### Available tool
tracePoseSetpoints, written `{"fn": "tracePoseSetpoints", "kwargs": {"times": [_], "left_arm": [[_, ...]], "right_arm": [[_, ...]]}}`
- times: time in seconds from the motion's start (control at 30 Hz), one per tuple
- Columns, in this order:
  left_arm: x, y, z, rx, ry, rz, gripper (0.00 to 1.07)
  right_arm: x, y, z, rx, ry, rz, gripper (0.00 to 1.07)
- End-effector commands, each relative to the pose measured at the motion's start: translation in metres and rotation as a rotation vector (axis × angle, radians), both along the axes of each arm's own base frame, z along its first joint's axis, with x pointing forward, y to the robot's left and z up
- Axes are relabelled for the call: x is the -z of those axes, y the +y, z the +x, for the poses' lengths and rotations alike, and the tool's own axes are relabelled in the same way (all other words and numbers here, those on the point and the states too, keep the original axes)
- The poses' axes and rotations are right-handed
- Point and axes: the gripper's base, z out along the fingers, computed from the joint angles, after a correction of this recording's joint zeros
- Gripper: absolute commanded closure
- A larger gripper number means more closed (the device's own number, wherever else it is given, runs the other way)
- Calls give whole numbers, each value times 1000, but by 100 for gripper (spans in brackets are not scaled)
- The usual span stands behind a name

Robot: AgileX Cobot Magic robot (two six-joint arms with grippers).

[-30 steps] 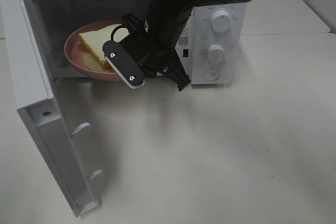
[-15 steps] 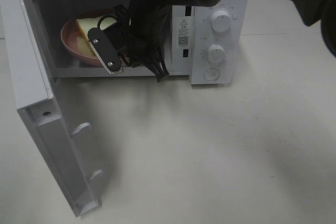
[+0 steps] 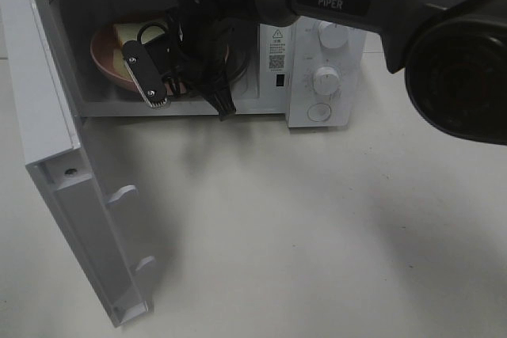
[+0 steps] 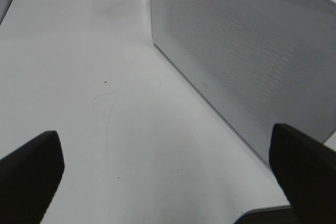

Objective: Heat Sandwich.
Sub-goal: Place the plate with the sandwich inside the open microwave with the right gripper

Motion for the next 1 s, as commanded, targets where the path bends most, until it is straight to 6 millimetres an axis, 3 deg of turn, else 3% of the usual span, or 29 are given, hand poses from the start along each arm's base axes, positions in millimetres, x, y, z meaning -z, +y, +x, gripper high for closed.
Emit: {"fn": "tracePoseSetpoints", "kwargs": {"times": [0.03, 0.27, 0.67, 0.97, 1.0], "left_arm": [[0, 0, -3, -6, -24, -5, 7], [0, 0, -3, -7, -24, -4, 7], [0, 0, -3, -7, -24, -4, 7], [0, 0, -3, -7, -24, -4, 7], [0, 0, -3, -7, -24, -4, 7]], "right_arm": [[-8, 0, 8, 19, -36, 27, 107], [-3, -6, 22, 38, -58, 25, 107], [8, -9, 28, 26, -58, 5, 107], [9, -8, 28, 51, -47, 36, 90], [10, -8, 27, 57, -42, 39, 82]]}}
